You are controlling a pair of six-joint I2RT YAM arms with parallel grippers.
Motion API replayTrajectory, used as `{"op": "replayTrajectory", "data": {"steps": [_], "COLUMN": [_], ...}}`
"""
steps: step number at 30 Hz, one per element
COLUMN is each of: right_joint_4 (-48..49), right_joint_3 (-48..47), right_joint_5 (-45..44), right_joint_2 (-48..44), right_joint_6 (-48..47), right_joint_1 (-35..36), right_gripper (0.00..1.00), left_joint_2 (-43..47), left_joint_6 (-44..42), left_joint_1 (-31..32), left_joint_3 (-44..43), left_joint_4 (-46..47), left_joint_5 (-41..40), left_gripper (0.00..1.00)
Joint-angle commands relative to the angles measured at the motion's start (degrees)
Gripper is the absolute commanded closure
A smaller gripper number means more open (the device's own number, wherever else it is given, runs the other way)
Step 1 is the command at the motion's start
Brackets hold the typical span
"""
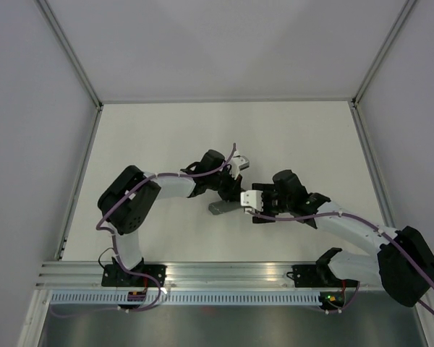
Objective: Fold the napkin, place the utensils inside, and roll it up
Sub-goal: Roll the napkin with the utensil
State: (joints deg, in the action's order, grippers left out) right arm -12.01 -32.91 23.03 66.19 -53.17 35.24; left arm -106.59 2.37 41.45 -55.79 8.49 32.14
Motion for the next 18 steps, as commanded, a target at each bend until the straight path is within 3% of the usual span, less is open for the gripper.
{"op": "replayTrajectory", "data": {"steps": [1, 7, 18], "right_joint_4": [8.7, 13.3, 17.1], "right_joint_3": [1.6, 3.1, 3.8], "right_joint_5": [-6.0, -10.9, -16.5], "right_joint_2": [1.6, 4.7, 13.3], "right_joint_6": [-2.0, -3.0, -3.8], "right_joint_1": [2.1, 6.3, 11.2], "right_gripper": [0.20, 0.19, 0.21], "left_joint_2": [-5.9, -9.8, -13.5], "left_joint_6": [0.7, 0.4, -0.1], "left_joint_1": [0.1, -1.5, -3.6], "left_joint_3": [0.7, -2.2, -5.8], "left_joint_4": [-13.3, -16.6, -20.4], "left_joint_5": [4.1, 10.8, 16.0], "left_gripper": [0.95, 0.94, 0.93]}}
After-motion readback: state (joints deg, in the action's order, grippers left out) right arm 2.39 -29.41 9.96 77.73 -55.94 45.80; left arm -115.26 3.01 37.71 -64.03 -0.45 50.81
